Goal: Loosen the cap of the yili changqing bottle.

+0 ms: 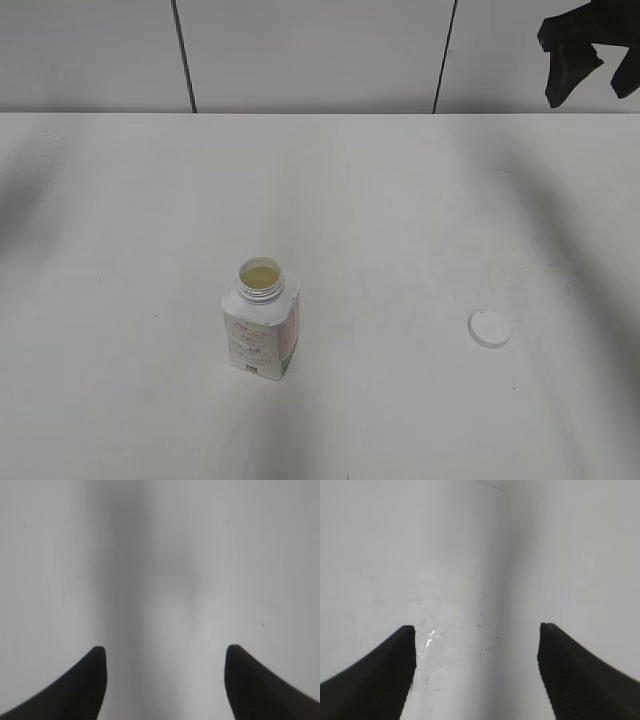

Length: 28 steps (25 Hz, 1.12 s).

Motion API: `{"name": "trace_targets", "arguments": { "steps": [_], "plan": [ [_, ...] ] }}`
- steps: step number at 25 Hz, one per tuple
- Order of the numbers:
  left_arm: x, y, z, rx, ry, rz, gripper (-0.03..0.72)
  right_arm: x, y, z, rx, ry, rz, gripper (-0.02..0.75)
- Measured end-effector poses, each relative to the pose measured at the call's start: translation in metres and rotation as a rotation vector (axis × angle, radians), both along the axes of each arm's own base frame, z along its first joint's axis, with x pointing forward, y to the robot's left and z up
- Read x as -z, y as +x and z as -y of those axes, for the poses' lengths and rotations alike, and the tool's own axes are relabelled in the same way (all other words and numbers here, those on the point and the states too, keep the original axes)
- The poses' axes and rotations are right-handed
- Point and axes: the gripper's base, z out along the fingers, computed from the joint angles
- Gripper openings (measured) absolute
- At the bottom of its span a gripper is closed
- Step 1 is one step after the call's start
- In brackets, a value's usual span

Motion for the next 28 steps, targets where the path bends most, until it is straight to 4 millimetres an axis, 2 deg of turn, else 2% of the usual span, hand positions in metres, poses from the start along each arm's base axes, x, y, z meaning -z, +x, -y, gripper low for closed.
{"name": "trace_targets", "arguments": {
  "steps": [6,10,13,17,20,24,25,26,28],
  "plan": [
    [-0.006,-0.015,0.004,-0.021,-0.043,-0.129,0.459,-0.005,-0.002,0.002,0.003,0.007,0.007,0.595],
    [-0.013,-0.023,0.004,-0.024,-0.044,-0.150,0.457,-0.029,-0.013,0.004,0.001,0.015,0.065,0.595],
    [-0.027,-0.031,0.005,-0.024,-0.044,-0.106,0.449,-0.043,-0.026,0.005,0.001,0.019,0.094,0.594],
    [-0.053,-0.053,0.007,-0.022,-0.041,-0.026,0.445,-0.049,-0.050,0.009,0.000,0.018,0.089,0.594],
    [-0.060,-0.076,0.010,-0.022,-0.044,0.000,0.445,-0.049,-0.071,0.012,0.000,0.016,0.071,0.594],
    [-0.058,-0.109,0.014,-0.022,-0.068,0.009,0.445,-0.052,-0.104,0.016,0.000,0.015,0.067,0.594],
    [-0.058,-0.109,0.014,-0.022,-0.068,0.009,0.445,-0.054,-0.112,0.018,0.000,0.015,0.069,0.593],
    [-0.053,-0.123,0.017,-0.022,-0.084,0.012,0.444,-0.055,-0.121,0.019,0.000,0.016,0.072,0.593],
    [-0.050,-0.136,0.020,-0.021,-0.104,0.026,0.442,-0.055,-0.136,0.021,0.000,0.016,0.074,0.593]
  ]
}}
